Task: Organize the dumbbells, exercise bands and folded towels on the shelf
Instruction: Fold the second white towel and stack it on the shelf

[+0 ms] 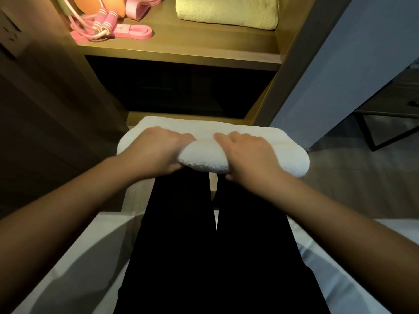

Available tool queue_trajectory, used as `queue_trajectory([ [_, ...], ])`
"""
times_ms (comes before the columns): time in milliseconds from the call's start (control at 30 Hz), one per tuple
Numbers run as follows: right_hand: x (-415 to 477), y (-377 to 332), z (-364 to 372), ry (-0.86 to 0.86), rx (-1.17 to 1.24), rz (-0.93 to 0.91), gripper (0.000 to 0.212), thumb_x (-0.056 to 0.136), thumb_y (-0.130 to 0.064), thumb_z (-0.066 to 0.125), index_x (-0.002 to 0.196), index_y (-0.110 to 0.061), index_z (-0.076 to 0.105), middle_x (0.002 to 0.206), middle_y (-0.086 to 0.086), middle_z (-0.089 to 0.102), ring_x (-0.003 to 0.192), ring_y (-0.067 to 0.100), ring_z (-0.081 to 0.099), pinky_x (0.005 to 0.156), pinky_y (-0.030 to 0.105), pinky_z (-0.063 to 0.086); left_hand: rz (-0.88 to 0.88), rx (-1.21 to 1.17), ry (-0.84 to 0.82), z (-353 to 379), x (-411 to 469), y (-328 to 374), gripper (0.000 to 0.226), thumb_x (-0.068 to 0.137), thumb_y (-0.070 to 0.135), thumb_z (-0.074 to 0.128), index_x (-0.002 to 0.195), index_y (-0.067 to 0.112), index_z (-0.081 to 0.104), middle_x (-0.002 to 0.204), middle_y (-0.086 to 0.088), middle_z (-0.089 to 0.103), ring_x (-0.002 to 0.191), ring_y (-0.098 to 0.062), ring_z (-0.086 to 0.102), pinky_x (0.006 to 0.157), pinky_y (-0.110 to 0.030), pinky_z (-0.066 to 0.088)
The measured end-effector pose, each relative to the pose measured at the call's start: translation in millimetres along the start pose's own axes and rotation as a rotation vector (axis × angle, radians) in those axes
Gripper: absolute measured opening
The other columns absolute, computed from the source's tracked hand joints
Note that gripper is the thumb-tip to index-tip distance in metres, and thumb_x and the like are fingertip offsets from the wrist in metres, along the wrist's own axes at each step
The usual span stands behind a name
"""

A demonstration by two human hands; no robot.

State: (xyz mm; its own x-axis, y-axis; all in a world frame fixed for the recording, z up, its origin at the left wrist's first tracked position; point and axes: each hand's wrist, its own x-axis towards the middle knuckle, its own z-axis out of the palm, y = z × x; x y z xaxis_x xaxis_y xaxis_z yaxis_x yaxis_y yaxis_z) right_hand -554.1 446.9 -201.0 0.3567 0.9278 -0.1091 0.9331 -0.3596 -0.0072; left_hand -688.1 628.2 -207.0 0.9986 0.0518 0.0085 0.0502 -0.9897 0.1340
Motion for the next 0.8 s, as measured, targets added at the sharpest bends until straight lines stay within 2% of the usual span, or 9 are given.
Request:
queue_trajectory([
  [100,6.8,-9.3,4.4,0.035,0.033,-0.004,0.04,0.085,-0.031,0.06,0.123,-0.023,0.048,0.109,0.001,0.063,0.098,0.029,0.06,0.07,0.035,0.041,0.028,-0.073,-0.048,-4.1,-5.2,-9.2,0.057,0.08,0.047,0.068,0.131,0.024,0.056,0.121,-0.002,0.067,0.11,-0.028,0.062,0.087,-0.042,0.053],
  [133,7.8,-4.7,1.7,0.031,0.06,0.006,0.035,0.085,-0.031,0.059,0.119,-0.025,0.052,0.105,0.0,0.065,0.095,0.029,0.062,0.07,0.034,0.046,0.055,-0.057,-0.026,-3.0,-11.9,-13.1,0.065,0.076,0.046,0.074,0.132,0.019,0.055,0.124,-0.005,0.065,0.112,-0.029,0.061,0.087,-0.044,0.054],
  [200,8.2,2.7,-3.5,0.005,0.08,0.012,0.034,0.085,-0.031,0.06,0.118,-0.027,0.054,0.101,-0.001,0.067,0.093,0.03,0.062,0.071,0.034,0.048,0.085,0.018,0.053,3.4,-25.8,-18.7,0.065,0.074,0.042,0.079,0.127,0.011,0.057,0.116,-0.01,0.068,0.103,-0.033,0.066,0.075,-0.046,0.058],
  [300,13.9,-9.2,-5.5,0.001,0.028,-0.005,0.048,0.084,-0.029,0.064,0.128,-0.023,0.044,0.111,0.003,0.061,0.099,0.029,0.059,0.069,0.034,0.04,0.082,-0.003,0.069,-3.8,-23.7,-22.5,0.054,0.081,0.051,0.05,0.112,0.009,0.065,0.091,-0.012,0.072,0.079,-0.035,0.07,0.06,-0.046,0.058],
  [367,18.6,-25.0,-0.1,-0.003,0.001,-0.04,0.063,0.083,-0.031,0.068,0.136,-0.021,0.035,0.116,0.005,0.056,0.101,0.029,0.058,0.069,0.035,0.039,0.098,-0.037,0.022,-12.1,-18.4,-25.6,0.059,0.078,0.053,0.042,0.112,0.011,0.065,0.089,-0.011,0.072,0.079,-0.035,0.07,0.061,-0.047,0.058],
  [433,23.6,-32.4,4.6,0.027,-0.005,-0.062,0.053,0.085,-0.031,0.066,0.13,-0.021,0.04,0.109,0.004,0.06,0.093,0.029,0.06,0.066,0.034,0.041,0.132,-0.018,-0.006,-13.3,-22.4,-29.5,0.059,0.078,0.053,0.055,0.12,0.012,0.061,0.103,-0.011,0.071,0.091,-0.034,0.068,0.067,-0.047,0.058],
  [533,33.5,-24.2,-0.8,0.037,-0.018,-0.064,0.042,0.082,-0.027,0.064,0.121,-0.022,0.05,0.095,0.003,0.066,0.085,0.031,0.062,0.063,0.033,0.044,0.085,-0.051,-0.017,-7.9,-36.7,-38.5,0.063,0.074,0.038,0.079,0.127,0.012,0.056,0.116,-0.011,0.068,0.102,-0.034,0.066,0.074,-0.048,0.058],
  [667,38.0,-19.6,-7.6,-0.029,0.004,-0.075,0.051,0.079,-0.033,0.069,0.124,-0.022,0.049,0.099,0.003,0.067,0.091,0.031,0.061,0.067,0.034,0.046,0.04,-0.111,-0.089,-14.8,-33.0,-49.9,0.061,0.078,0.059,0.051,0.121,0.017,0.062,0.104,-0.006,0.072,0.095,-0.031,0.068,0.073,-0.045,0.056],
  [800,37.8,-14.7,-8.9,-0.045,0.022,-0.061,0.048,0.079,-0.04,0.07,0.12,-0.021,0.054,0.101,0.004,0.068,0.094,0.029,0.061,0.075,0.037,0.051,0.034,-0.163,-0.097,-14.8,-35.4,-51.4,0.062,0.078,0.035,0.077,0.132,0.015,0.054,0.122,-0.006,0.065,0.109,-0.03,0.062,0.085,-0.046,0.052],
])
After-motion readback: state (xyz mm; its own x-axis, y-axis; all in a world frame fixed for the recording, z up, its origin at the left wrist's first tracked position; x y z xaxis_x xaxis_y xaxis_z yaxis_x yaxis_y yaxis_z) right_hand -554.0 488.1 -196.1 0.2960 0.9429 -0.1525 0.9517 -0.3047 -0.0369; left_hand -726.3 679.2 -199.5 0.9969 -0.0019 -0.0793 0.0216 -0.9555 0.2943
